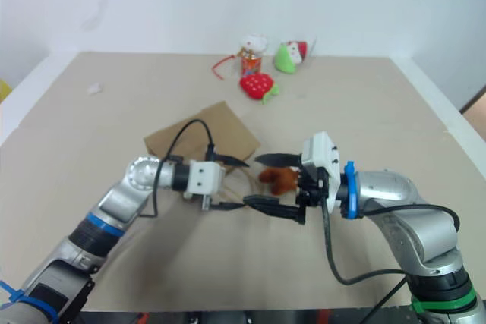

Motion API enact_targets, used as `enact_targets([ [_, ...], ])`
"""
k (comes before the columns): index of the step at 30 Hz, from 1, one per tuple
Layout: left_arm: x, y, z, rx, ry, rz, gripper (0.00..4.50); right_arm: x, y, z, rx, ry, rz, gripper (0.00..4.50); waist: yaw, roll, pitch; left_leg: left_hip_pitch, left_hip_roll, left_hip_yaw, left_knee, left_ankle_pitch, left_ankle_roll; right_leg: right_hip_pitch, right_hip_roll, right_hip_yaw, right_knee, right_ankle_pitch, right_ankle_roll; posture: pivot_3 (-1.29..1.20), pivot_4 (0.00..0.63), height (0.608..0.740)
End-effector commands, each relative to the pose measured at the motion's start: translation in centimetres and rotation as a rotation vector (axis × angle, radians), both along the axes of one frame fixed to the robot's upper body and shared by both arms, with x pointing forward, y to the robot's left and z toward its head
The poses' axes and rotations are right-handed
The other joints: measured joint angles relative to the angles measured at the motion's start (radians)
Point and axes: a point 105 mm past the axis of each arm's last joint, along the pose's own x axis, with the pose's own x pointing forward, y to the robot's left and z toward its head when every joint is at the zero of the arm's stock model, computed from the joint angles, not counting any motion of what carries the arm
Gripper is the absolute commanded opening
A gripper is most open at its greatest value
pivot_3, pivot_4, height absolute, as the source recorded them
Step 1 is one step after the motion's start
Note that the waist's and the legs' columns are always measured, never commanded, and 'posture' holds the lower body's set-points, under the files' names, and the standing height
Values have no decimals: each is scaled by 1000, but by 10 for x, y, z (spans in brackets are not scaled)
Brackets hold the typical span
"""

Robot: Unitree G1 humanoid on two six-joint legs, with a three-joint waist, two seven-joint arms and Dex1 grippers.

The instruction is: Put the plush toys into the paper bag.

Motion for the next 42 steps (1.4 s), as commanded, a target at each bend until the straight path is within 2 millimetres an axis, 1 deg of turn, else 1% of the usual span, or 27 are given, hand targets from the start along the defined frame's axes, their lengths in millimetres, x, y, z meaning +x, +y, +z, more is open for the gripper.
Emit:
enact_targets([
  [1, 3, -7, 10, -15, -54, -8, 4438, -2, -9, 11, -11, -53, -5, 4500, 0, 0, 0, 0, 0, 0, 0, 0, 0, 0, 0, 0, 0, 0, 0, 0, 150, 740],
  [5, 6, -8, 9, 9, -90, -9, 4438, 0, -18, 11, -20, -47, -25, 4500, 0, 0, 0, 0, 0, 0, 0, 0, 0, 0, 0, 0, 0, 0, 0, 0, 150, 740],
  [8, 5, -10, 5, 38, -116, -31, 4438, 3, -27, 11, -31, -39, -60, 4500, 0, 0, 0, 0, 0, 0, 0, 0, 0, 0, 0, 0, 0, 0, 0, 0, 150, 740],
  [12, 6, -14, 7, 35, -145, -38, 4438, 7, -42, 8, -58, -30, -107, 4500, 0, 0, 0, 0, 0, 0, 0, 0, 0, 0, 0, 1, 0, 0, 0, 0, 150, 740],
  [17, 3, -18, 11, 5, -144, -57, 4438, 9, -47, 9, -59, -42, -130, 4500, -1, 0, 0, 0, 0, 0, 0, 0, 0, 0, 1, 1, 0, 0, 0, 0, 150, 740],
  [18, 2, -18, 11, 4, -137, -66, 4206, 9, -47, 9, -58, -44, -131, 4500, -1, 0, 0, 0, 0, 0, 0, 0, 0, 0, 1, 1, 0, 0, 0, 0, 150, 740],
  [19, 2, -18, 11, 2, -134, -73, 3850, 9, -47, 9, -57, -45, -131, 4500, -1, 0, 0, 0, 0, 0, 0, 0, 0, 0, 1, 1, 0, 0, 0, 0, 150, 740],
  [20, 1, -18, 11, 2, -132, -77, 3641, 9, -46, 9, -57, -46, -131, 4500, -1, 0, 0, 0, 0, 0, 0, 0, 0, 0, 1, 1, 0, 0, 0, 0, 150, 740],
  [21, 1, -18, 11, 1, -132, -81, 3259, 9, -46, 9, -57, -46, -131, 4500, -1, 0, 0, 0, 0, 0, 0, 0, 0, 0, 1, 1, 0, 0, 0, 0, 150, 740],
  [23, 1, -18, 11, 4, -133, -85, 2359, 9, -46, 9, -57, -48, -131, 4500, -1, 0, 0, 0, 0, 0, 0, 0, 0, 0, 1, 1, 0, 0, 0, 0, 150, 740],
  [24, 1, -17, 11, 7, -133, -86, 2130, 9, -46, 9, -58, -49, -131, 4500, -1, 0, 0, 0, 0, 0, 0, 0, 0, 0, 1, 1, 0, 0, 0, 0, 150, 740],
  [25, 1, -17, 11, 9, -134, -87, 1451, 9, -46, 9, -58, -50, -131, 4500, -1, 0, 0, 0, 0, 0, 0, 0, 0, 0, 1, 1, 0, 0, 0, 0, 150, 740],
  [26, 1, -16, 11, 10, -135, -87, 1337, 9, -46, 9, -59, -51, -132, 4500, -1, 0, 0, 0, 0, 0, 0, 0, 0, 0, 1, 1, 0, 0, 0, 0, 150, 740],
  [27, 1, -15, 13, 10, -138, -86, 980, 9, -46, 9, -61, -52, -132, 4500, -1, 0, 0, 0, 0, 0, 0, 0, 0, 0, 1, 2, 0, 0, 0, 0, 150, 740],
  [28, 2, -13, 16, 3, -143, -83, 425, 9, -46, 9, -63, -53, -131, 4500, -1, 0, 0, 0, 0, 0, 0, 0, 0, 0, 1, 2, 0, 0, 0, 0, 150, 740],
  [29, 3, -11, 20, -5, -146, -79, 347, 9, -46, 9, -64, -54, -130, 4500, -1, 0, 0, 0, 0, 0, 0, 0, 0, 0, 1, 2, 0, 0, 0, 0, 150, 740],
  [30, 4, -8, 25, -22, -146, -69, 105, 9, -45, 9, -65, -56, -128, 4500, -1, 0, 0, 0, 0, 0, 0, 0, 0, 0, 1, 2, 0, 0, 0, 0, 150, 740],
  [31, 6, -6, 30, -42, -141, -58, 105, 9, -45, 9, -64, -56, -126, 4500, -1, 0, 0, 0, 0, 0, 0, 0, 0, 0, 1, 2, 0, 0, 0, 0, 150, 740],
  [35, 9, 9, 66, -193, -91, -16, 105, 9, -39, 8, -61, -49, -117, 4500, -2, 0, 0, 0, 1, 0, 0, 0, 0, 0, 2, 2, 0, 0, 0, 0, 150, 740],
  [37, 9, 20, 84, -259, -71, 1, 105, 9, -32, 7, -56, -35, -105, 4500, -2, 0, 0, 0, 1, 0, 0, 0, 0, 0, 2, 2, 0, 0, 1, 0, 150, 740],
  [39, 5, 31, 98, -308, -48, 2, 105, 9, -19, 3, -38, -14, -90, 4500, -5, 0, 0, 0, 1, 0, 0, 0, 0, 0, 3, 2, 0, 0, 1, 0, 150, 740],
  [42, 0, 39, 107, -338, -18, 2, 105, 15, -3, -1, -22, 0, -87, 4500, -7, 1, 0, 1, 2, 0, 0, 0, 0, 0, 4, 2, 0, 0, 0, 0, 150, 740],
])
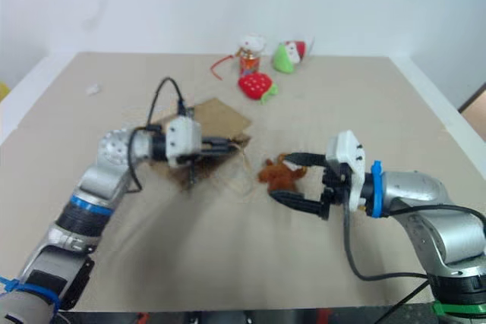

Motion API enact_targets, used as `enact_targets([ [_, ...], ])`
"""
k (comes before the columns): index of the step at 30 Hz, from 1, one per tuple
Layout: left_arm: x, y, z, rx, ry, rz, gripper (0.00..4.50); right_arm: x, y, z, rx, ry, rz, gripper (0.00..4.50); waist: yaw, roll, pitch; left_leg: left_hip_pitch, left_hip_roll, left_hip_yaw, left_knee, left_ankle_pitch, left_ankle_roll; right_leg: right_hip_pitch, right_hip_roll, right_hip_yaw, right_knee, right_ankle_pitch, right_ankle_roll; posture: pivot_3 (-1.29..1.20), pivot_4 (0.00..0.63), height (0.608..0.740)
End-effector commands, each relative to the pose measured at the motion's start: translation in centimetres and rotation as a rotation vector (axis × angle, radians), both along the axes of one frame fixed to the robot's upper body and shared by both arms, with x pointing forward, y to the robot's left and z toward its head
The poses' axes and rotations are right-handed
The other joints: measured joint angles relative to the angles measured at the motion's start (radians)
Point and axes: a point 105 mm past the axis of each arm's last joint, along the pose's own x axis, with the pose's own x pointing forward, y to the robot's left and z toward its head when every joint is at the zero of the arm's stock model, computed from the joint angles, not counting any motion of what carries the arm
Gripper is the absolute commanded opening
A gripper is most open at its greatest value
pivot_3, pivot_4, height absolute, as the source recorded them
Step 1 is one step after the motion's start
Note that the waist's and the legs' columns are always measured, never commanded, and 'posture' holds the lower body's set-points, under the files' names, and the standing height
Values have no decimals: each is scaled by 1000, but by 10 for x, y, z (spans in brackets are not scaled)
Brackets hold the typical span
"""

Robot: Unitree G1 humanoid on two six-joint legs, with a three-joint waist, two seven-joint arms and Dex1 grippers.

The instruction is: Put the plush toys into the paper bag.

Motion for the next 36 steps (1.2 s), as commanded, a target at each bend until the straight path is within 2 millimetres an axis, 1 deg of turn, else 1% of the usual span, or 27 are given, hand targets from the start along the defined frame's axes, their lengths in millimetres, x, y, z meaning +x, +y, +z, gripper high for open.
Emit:
enact_targets([
  [1, -10, 6, 20, -56, -14, -25, 105, 5, 20, 3, 11, -22, 10, 4500, 1, 0, 0, 0, 0, 0, 0, 0, 0, 0, 0, 0, 0, 0, 0, 0, 150, 740],
  [4, -11, 8, 20, -72, -1, -8, 105, 18, 36, 1, 28, -19, 0, 4500, 2, 1, 0, 0, -1, 0, 0, 0, 0, 0, 0, 0, 1, 0, 0, 0, 150, 740],
  [5, -11, 8, 21, -79, -1, -2, 0, 24, 41, 2, 41, -22, -8, 4123, 2, 1, 0, 0, -1, 0, 1, 0, 0, 0, 0, 1, 0, 0, 0, 0, 150, 740],
  [6, -10, 7, 21, -86, 0, 7, 0, 29, 45, 4, 57, -24, -24, 4001, 2, 1, 0, 0, -1, 1, 1, 0, 0, 0, -1, 1, 1, 0, 0, 0, 150, 740],
  [8, -9, 7, 22, -103, -9, 27, 0, 38, 52, 10, 96, -27, -48, 3173, 2, 1, 0, 0, -1, 1, 1, 0, 0, 0, 0, 3, 1, 0, 0, 0, 150, 740],
  [9, -7, 8, 25, -127, -9, 44, 0, 42, 54, 13, 107, -25, -63, 2862, 2, 1, 0, -1, -1, 1, 1, 0, 0, 0, 0, 4, 1, 0, 1, 0, 150, 740],
  [10, -5, 8, 27, -149, -9, 60, 0, 45, 56, 14, 113, -23, -73, 2139, 2, 1, 0, -1, -1, 1, 1, 0, 0, 0, 0, 4, 1, 1, 1, 0, 150, 740],
  [11, -4, 8, 29, -167, -14, 75, 0, 46, 57, 14, 116, -18, -79, 1662, 3, 1, 0, -1, -1, 1, 1, 0, 0, 0, -1, 4, 0, 1, 1, 0, 150, 740],
  [12, -3, 8, 31, -185, -20, 90, 0, 48, 58, 13, 114, -16, -85, 1091, 4, 1, 0, -1, -2, 1, 1, 0, 0, 0, -1, 4, 0, 1, 1, 0, 150, 740],
  [14, -1, 8, 35, -210, -35, 112, 0, 52, 60, 10, 105, -10, -99, 333, 4, 1, 0, -1, -2, 1, 1, 0, 0, 0, -1, 4, 0, 0, 1, 0, 150, 740],
  [15, -1, 9, 36, -218, -41, 118, 0, 53, 61, 9, 103, -7, -104, 77, 4, 1, 0, -2, -2, 1, 1, 0, 0, -1, -1, 5, 0, 0, 1, 0, 150, 740],
  [17, 1, 9, 39, -240, -47, 137, 0, 57, 64, 7, 102, -3, -116, 77, 3, 1, 0, -2, -2, 1, 1, 0, 0, -1, 0, 5, 0, 0, 1, 0, 150, 740],
  [22, 2, 8, 47, -292, -45, 148, 0, 62, 79, 2, 106, -1, -122, 77, 2, 1, 0, -1, -1, 1, 1, 0, 0, -1, 1, 6, 1, 1, 1, 0, 150, 740],
  [25, 1, 6, 45, -288, -40, 140, 0, 69, 92, 2, 110, -13, -125, 77, 0, 1, 0, -1, -1, 2, 1, 0, 0, -1, 2, 6, 1, 1, 1, 0, 150, 740],
  [30, 0, 4, 42, -282, -33, 135, 0, 82, 103, 0, 106, -24, -153, 77, 2, 1, 0, -1, -1, 2, 1, 0, 0, -1, 2, 6, 1, 1, 0, 0, 150, 740],
  [32, 0, 3, 43, -284, -34, 136, 0, 89, 106, -8, 75, -18, -181, 77, 2, 1, 0, -1, -1, 3, 1, 0, 0, -1, 1, 6, 1, 1, 1, 0, 150, 740],
  [34, 1, 2, 44, -289, -38, 141, 0, 91, 107, -22, 26, -5, -187, 77, 2, 1, 0, -1, -1, 4, 1, 0, 0, -1, 1, 7, 1, 1, 1, 0, 150, 740],
  [36, 0, 2, 46, -297, -39, 147, 0, 91, 106, -43, -47, 27, -202, 77, 1, 1, 0, -1, -1, 4, 1, 0, 0, -2, 1, 7, 1, 1, 1, 0, 150, 740],
])
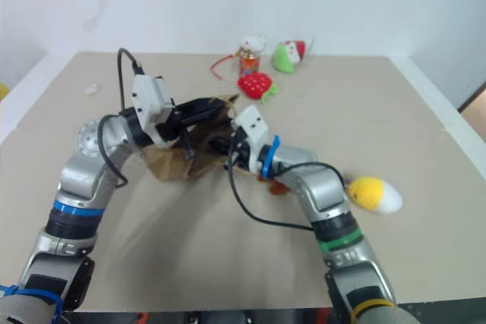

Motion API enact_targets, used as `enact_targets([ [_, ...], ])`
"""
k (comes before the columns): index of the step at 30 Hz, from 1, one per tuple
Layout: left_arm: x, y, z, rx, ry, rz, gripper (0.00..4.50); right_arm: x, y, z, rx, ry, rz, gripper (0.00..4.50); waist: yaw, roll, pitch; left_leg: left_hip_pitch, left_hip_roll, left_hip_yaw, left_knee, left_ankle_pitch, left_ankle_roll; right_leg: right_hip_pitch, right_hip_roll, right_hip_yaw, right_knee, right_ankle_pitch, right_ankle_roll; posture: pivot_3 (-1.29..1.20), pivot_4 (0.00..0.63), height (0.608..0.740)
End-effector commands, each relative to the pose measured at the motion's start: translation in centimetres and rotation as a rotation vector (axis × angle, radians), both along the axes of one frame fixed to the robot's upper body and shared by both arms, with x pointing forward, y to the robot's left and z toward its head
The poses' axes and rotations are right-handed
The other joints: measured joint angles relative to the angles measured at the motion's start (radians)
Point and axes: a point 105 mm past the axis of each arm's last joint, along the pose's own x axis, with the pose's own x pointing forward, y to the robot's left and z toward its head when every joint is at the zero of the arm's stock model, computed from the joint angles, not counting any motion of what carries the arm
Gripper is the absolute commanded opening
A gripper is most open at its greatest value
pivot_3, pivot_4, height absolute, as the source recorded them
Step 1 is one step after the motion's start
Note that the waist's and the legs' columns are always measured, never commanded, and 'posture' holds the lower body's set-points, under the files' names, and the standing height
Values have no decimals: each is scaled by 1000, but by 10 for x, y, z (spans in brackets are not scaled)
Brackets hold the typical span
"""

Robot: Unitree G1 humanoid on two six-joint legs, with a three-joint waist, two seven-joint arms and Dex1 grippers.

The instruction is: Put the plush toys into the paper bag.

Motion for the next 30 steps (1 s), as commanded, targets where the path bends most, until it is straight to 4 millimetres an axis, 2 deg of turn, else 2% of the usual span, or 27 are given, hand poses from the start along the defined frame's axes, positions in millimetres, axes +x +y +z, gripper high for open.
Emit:
enact_targets([
  [1, -8, -4, 14, -23, -58, -7, 0, -1, 1, -21, -85, 17, -8, 77, 0, 0, 0, 0, 0, 0, 0, 0, 0, 0, 0, 0, 0, 0, 0, 0, 150, 740],
  [4, -9, -2, 10, -12, -51, 3, 0, 0, 1, -40, -120, 61, -35, 77, 0, 0, 0, 0, 0, 0, 0, 0, 0, 0, 0, 0, 0, 0, 0, 0, 150, 740],
  [11, -11, 5, 11, -23, -66, 38, 0, -5, 4, -62, -165, 120, -36, 77, -2, 0, 0, 1, 1, 0, 0, 0, 0, 0, 1, 1, 0, 0, 0, 0, 150, 740],
  [23, -13, 6, 53, -25, -237, 54, 0, 2, 2, -62, -152, 122, -90, 77, -2, 0, 0, 3, 2, 1, 0, 0, 0, 0, 4, 1, 1, 2, -3, 0, 150, 740],
  [30, -13, 4, 61, 5, -282, 33, 0, 5, 3, -57, -142, 99, -93, 77, -2, 0, 0, 3, 2, 2, 0, 0, 0, 0, 5, 2, 1, 2, -3, 0, 150, 740],
])
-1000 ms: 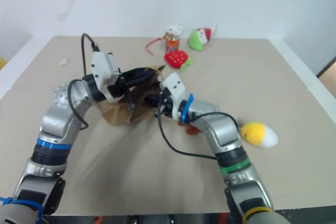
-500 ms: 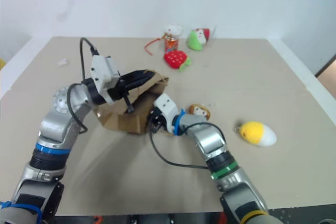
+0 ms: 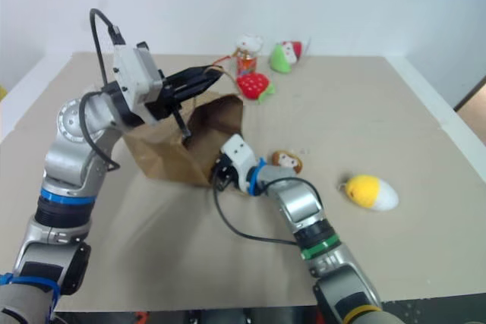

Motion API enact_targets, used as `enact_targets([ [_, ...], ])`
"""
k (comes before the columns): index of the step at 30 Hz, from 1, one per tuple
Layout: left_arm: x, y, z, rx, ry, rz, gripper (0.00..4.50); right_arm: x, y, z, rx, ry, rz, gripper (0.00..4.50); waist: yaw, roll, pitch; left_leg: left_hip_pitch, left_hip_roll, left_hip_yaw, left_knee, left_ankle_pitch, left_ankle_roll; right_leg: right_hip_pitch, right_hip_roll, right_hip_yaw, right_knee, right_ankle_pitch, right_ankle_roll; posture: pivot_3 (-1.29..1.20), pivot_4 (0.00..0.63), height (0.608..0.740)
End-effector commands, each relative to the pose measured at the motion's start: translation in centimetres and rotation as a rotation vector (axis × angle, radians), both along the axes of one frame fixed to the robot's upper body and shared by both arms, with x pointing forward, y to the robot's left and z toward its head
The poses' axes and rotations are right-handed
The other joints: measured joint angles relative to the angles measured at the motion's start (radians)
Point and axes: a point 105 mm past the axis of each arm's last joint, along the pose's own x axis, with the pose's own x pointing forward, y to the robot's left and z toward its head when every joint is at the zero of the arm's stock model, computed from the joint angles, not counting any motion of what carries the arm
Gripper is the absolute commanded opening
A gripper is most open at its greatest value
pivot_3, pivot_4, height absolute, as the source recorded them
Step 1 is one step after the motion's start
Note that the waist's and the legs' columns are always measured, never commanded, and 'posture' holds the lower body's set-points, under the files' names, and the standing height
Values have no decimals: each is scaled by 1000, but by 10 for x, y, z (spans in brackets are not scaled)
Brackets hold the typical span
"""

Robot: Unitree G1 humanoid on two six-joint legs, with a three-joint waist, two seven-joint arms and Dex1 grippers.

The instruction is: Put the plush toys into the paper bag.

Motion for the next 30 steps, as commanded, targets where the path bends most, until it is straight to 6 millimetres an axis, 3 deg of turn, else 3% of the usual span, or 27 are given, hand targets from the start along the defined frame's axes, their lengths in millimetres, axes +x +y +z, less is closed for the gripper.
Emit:
enact_targets([
  [1, -8, -1, 20, 2, -97, -14, 0, 4, -4, -4, -14, 7, -26, 77, 0, 0, 0, 0, 0, 0, 0, 0, 0, 0, 0, 0, 0, 0, 0, 0, 150, 740],
  [8, -7, -2, 22, -2, -115, 1, 0, 5, -6, -2, -8, -5, -32, 77, 0, 0, 0, 0, 0, 1, 0, 0, 0, 0, 0, 1, 0, 0, 0, 0, 150, 740],
  [18, -2, 11, 1, 16, -55, 36, 0, 1, -5, 9, -2, -54, 15, 77, 0, 0, 0, -1, 1, 1, 0, 0, 0, -1, 0, 1, 0, 0, 0, 0, 150, 740],
  [23, -2, 11, -12, 29, -21, 32, 0, -2, -10, 38, 17, -140, 54, 77, 1, 0, 0, -2, 1, 1, 0, 0, 0, -2, -2, 1, 0, 0, 0, 0, 150, 740],
  [29, -5, 11, -25, 57, 16, 8, 0, -25, -25, 73, 65, -171, 134, 77, 2, 0, 0, -2, 0, 2, -1, 0, 0, -2, -3, 1, -1, 0, 1, 0, 150, 740],
  [30, -6, 11, -26, 59, 20, 4, 0, -30, -27, 77, 76, -164, 147, 646, 2, 0, 0, -2, 0, 1, -1, 0, 0, -2, -3, 1, -1, -1, 1, 0, 150, 740],
])
